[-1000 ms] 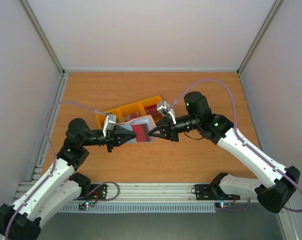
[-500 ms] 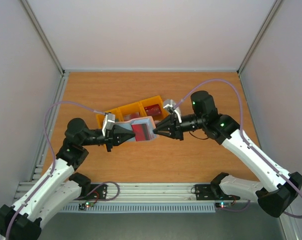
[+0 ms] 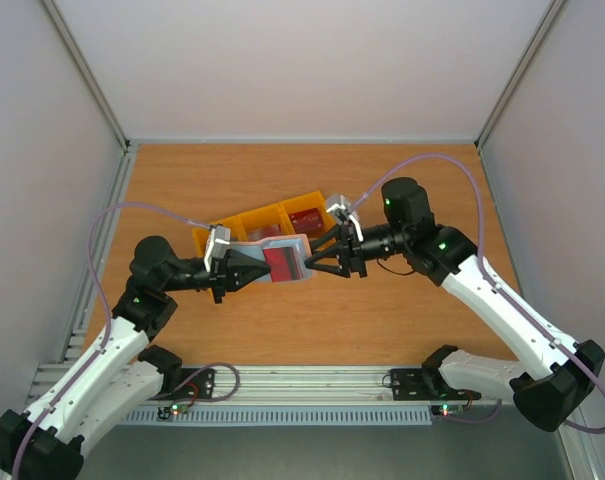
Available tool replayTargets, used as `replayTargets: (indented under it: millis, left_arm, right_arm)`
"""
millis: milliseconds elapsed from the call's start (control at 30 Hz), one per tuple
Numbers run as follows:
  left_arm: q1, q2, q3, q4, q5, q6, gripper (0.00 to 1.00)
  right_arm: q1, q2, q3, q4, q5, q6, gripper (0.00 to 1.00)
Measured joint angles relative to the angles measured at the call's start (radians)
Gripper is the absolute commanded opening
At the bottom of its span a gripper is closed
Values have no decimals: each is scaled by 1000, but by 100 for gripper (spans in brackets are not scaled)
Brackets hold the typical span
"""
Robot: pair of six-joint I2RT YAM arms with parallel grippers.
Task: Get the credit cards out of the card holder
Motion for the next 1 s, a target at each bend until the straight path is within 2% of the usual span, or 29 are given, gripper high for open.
replayTargets:
  millis: [533,833,1000]
  left_arm:
    - [0,4,0,0,-3,-8,0]
    - [0,10,0,-1,-10,-21,0]
    - [0,11,0,-4,-10,-25,0]
  right_arm:
    - [27,51,-3,98,-7,58,31]
    - [31,55,-3,94,2,47,2]
    - [31,50,-3,83,10,31,1]
